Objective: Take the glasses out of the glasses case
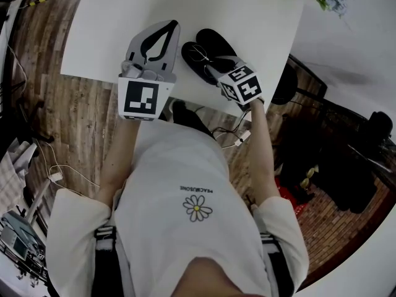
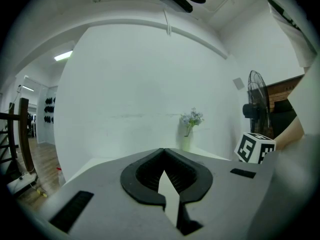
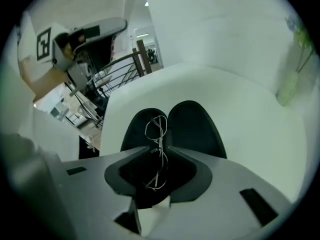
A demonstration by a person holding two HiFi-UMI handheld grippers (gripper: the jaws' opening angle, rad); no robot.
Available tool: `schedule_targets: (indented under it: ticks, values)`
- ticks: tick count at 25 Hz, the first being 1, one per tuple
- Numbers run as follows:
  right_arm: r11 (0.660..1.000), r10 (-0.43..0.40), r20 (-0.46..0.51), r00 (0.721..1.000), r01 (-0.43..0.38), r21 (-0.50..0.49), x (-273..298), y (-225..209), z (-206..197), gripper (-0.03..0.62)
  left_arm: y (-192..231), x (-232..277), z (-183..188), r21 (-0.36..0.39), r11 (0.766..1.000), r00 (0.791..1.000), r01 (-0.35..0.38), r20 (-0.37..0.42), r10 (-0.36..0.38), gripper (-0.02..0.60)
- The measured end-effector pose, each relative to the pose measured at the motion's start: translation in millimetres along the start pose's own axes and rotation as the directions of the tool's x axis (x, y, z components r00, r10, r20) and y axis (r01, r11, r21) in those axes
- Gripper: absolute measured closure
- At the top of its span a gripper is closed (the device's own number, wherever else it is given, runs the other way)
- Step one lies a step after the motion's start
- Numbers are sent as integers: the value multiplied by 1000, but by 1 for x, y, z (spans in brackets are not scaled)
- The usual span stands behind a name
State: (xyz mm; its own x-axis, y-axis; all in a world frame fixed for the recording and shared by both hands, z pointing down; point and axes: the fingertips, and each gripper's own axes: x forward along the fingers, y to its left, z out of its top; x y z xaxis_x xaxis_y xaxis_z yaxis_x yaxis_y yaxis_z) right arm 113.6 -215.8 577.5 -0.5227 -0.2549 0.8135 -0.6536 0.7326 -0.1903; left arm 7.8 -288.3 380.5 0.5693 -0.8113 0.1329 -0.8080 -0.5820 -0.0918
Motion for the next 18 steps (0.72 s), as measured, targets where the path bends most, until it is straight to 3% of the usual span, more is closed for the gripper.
schedule_targets:
  ticks: [2,4,9,14,16,18]
  values:
    - [996,71,6,997,-71,59,-2,3,1,453,2,0,0,1,1000,1000,-2,-5,2,565]
    - [996,78,-7,997,-77,51,-1,4,1,445,4,1,-2,-6,1000,1000,-7,-7,7,566]
    - [981,-79,-104,991,58,-187,6,13,-1,444,11,1,-7,-15,1000,1000,-15,-17,15,565]
    - [977,-107,-131,986,80,-198,8,14,1,445,10,6,-8,-15,1000,1000,-7,-19,7,565]
    - [942,-186,-148,971,133,-308,5,13,1,448,7,7,-4,-7,1000,1000,-3,-9,3,565]
    - [859,-326,-150,933,226,-459,1,8,-2,537,5,6,1,5,1000,1000,0,5,0,566]
